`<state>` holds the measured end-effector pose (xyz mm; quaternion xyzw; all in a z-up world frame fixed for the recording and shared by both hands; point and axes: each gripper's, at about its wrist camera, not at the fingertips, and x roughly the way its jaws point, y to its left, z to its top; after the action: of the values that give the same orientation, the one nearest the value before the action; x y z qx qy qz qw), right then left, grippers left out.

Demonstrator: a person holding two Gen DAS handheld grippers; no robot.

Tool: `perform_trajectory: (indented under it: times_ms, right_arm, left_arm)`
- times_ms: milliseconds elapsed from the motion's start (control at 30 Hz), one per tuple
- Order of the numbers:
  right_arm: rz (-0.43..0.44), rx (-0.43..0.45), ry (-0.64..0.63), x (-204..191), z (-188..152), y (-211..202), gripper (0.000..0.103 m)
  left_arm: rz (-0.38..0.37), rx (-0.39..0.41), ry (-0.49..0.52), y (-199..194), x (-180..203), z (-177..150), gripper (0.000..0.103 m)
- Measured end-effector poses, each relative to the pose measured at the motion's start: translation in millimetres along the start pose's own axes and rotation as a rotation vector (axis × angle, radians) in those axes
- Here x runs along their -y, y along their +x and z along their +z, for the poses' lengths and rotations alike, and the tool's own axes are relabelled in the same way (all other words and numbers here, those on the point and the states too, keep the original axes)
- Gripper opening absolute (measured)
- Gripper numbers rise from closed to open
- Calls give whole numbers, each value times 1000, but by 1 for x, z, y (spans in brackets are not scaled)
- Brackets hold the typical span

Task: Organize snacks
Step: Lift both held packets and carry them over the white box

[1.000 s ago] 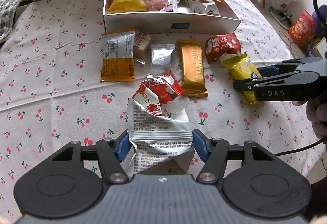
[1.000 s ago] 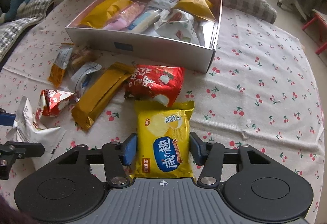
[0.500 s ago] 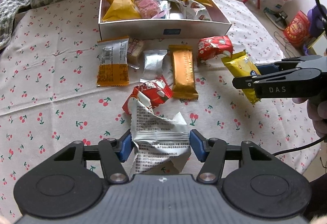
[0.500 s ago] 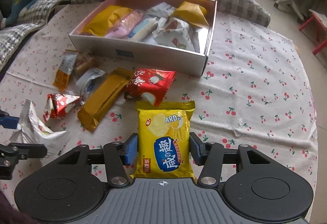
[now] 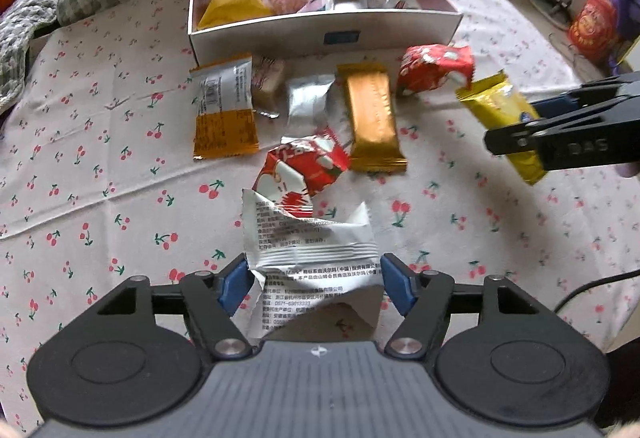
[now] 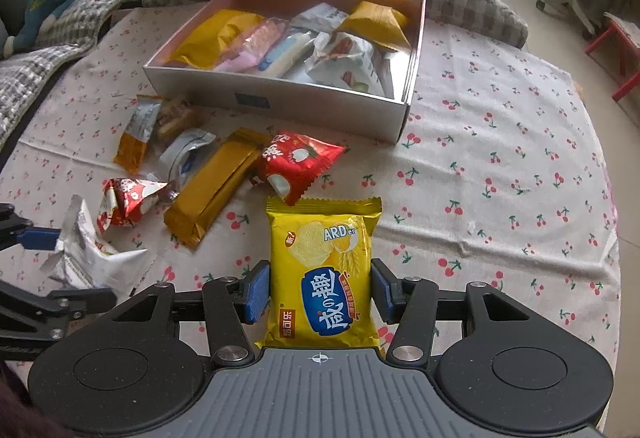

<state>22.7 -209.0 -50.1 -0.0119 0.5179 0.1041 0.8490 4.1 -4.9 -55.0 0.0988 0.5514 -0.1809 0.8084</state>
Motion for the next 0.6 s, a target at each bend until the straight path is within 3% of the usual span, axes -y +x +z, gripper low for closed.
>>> perform_trajectory:
  times_ms: [100,233,367,600]
  right_arm:
    - [14,0,-2,-1,0,-3,51]
    - [22,12,-4,-4,1,-8,51]
    - [41,27,-7,-6,1,-16,51]
    - [62,62,-9,-9,5,-29,51]
  left_arm:
    - [3,-13,-6,3,-2,2,65]
    - [-69,-20,-64,-3,-10,4,63]
    - [-91,-15,-74,-9,-11,4,61]
    - [-130,60,-84,-35,-11,13,61]
